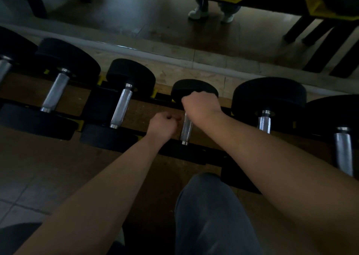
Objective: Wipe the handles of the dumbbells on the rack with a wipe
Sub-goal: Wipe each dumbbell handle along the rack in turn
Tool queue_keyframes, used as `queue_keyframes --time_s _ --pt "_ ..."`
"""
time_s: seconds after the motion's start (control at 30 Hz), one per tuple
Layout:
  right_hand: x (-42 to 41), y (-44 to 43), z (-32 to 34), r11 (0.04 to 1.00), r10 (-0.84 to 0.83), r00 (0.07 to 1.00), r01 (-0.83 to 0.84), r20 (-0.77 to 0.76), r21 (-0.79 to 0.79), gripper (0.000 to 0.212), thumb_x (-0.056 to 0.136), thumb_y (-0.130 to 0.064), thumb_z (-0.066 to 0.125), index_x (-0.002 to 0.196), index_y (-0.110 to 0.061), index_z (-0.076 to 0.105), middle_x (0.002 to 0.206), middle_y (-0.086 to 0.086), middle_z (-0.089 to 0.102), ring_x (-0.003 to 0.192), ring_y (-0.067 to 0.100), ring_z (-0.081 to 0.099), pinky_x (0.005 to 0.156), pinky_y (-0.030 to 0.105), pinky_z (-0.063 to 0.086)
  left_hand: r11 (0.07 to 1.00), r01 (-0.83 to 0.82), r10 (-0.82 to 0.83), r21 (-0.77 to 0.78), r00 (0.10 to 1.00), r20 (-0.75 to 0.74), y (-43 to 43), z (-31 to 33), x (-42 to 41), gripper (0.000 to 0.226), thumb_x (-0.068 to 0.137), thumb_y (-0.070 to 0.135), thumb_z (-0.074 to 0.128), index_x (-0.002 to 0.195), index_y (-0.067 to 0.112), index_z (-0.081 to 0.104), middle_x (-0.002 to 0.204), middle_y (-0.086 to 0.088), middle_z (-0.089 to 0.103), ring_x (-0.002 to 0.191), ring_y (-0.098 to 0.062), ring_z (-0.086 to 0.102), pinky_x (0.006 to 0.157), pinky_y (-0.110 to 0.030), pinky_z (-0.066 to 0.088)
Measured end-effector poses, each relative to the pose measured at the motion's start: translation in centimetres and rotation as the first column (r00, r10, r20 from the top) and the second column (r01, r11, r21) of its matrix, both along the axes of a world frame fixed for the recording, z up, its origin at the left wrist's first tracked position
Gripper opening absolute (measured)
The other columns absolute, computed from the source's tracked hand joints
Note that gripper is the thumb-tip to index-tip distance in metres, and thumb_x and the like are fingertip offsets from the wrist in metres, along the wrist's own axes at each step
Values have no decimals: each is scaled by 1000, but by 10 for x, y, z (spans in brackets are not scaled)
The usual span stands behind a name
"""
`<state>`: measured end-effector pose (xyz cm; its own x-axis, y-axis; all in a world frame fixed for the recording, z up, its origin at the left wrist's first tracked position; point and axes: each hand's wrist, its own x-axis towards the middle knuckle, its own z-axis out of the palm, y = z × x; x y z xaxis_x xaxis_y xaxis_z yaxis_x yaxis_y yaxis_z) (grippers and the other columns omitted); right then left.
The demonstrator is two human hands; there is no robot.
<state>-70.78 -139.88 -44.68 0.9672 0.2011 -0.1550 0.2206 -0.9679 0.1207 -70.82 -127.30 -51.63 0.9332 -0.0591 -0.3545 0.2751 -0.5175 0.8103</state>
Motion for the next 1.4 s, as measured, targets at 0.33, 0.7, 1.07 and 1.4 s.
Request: queue_keyframes --time_s 0.33,0.7,1.07,1.4 --pt "1 -15 -8 996 13 1000 -15 26 87 20 95 -4 53 88 -18 66 79 1 53 65 18 53 56 34 46 1000 -23 23 9 999 28 0 -3 -1 31 97 17 47 118 25 68 102 7 65 69 1 53 54 -15 37" --pt "-45 -20 -44 938 10 998 -33 69 345 19 102 -21 54 118 -13 60 105 10 62 90 26 65 73 43 57 1000 -8 8 9 1000 10 -4 -7 0 30 93 17 49 109 27 72 112 5 69 96 -8 59 75 -19 40" --pt "-37 -29 -62 560 -365 689 700 -626 443 10 94 -14 62 88 -8 67 77 8 63 60 19 57 49 27 48 1000 -20 20 -17 1000 -10 -4 -4 -3 28 93 15 48 102 27 71 103 5 71 82 -2 61 58 -14 36" --pt "-8 -47 -62 -59 -404 623 713 -670 698 9 90 -7 67 86 -14 72 82 6 64 60 17 48 46 24 36 999 -18 18 -49 1000 3 -2 0 -3 25 96 16 49 99 31 69 103 7 69 81 -6 62 60 -20 42"
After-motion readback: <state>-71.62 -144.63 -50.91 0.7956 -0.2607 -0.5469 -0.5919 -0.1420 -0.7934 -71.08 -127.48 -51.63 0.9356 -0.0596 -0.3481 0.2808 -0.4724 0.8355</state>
